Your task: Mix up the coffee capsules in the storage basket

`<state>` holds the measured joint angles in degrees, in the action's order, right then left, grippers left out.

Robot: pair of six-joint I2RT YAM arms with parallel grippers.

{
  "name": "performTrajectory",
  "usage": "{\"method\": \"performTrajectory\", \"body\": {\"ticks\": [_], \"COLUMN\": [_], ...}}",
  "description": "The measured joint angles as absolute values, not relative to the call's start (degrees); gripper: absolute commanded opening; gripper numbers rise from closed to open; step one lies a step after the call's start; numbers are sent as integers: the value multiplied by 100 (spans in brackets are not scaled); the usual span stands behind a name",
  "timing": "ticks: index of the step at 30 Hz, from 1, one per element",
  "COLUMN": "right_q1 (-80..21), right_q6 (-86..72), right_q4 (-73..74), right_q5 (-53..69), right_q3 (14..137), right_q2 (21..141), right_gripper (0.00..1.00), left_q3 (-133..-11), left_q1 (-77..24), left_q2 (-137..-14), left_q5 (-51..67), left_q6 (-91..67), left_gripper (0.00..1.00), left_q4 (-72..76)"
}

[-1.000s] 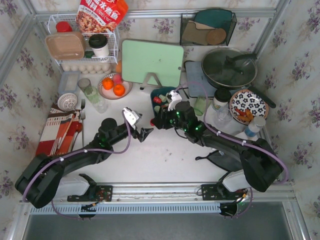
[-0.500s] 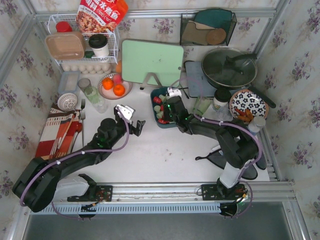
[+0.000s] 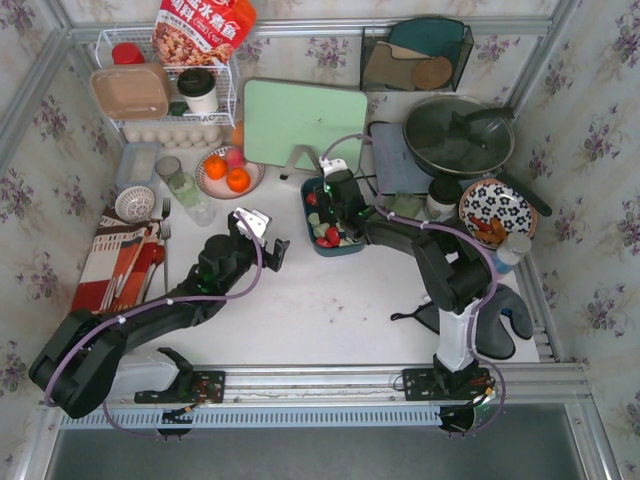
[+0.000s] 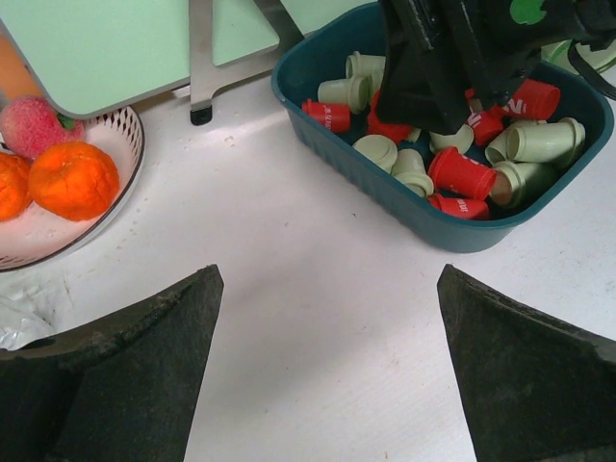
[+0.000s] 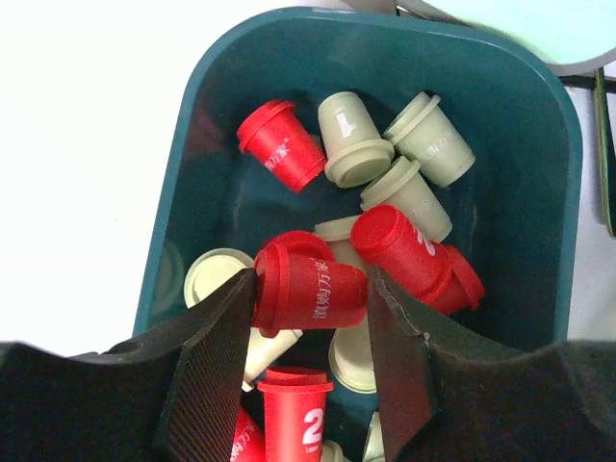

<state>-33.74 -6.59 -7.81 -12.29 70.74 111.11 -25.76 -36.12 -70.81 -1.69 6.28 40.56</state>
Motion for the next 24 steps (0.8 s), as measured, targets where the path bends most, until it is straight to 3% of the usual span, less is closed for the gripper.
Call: {"method": "performTrajectory", "body": {"ticks": [8,14,20,24], "right_q1": [-3511,-3627,-3636,-3636], "right_q6": [-908,-1035,-1050,-1079], "right_q4": [-462,-244,-64,-5], "right_q5": [-735,-611,-572,-523], "right_q3": [6001,5673,5808,5927], "right_q2": [10226,9712,9872,9815], "right_gripper": [46,62,88,91], "left_q3": [-2598,-2617,-2628,-2628], "left_q1": [-3597,-3594,-3594,-3592], "left_q2": [-7116,-7175,-7159,-7137], "left_q5": [-231,-231,-231,-231], "left_q6": [604,569,563,563], "left_gripper": [95,96,96,96], "left_q4": [3990,3907,3854,3835]}}
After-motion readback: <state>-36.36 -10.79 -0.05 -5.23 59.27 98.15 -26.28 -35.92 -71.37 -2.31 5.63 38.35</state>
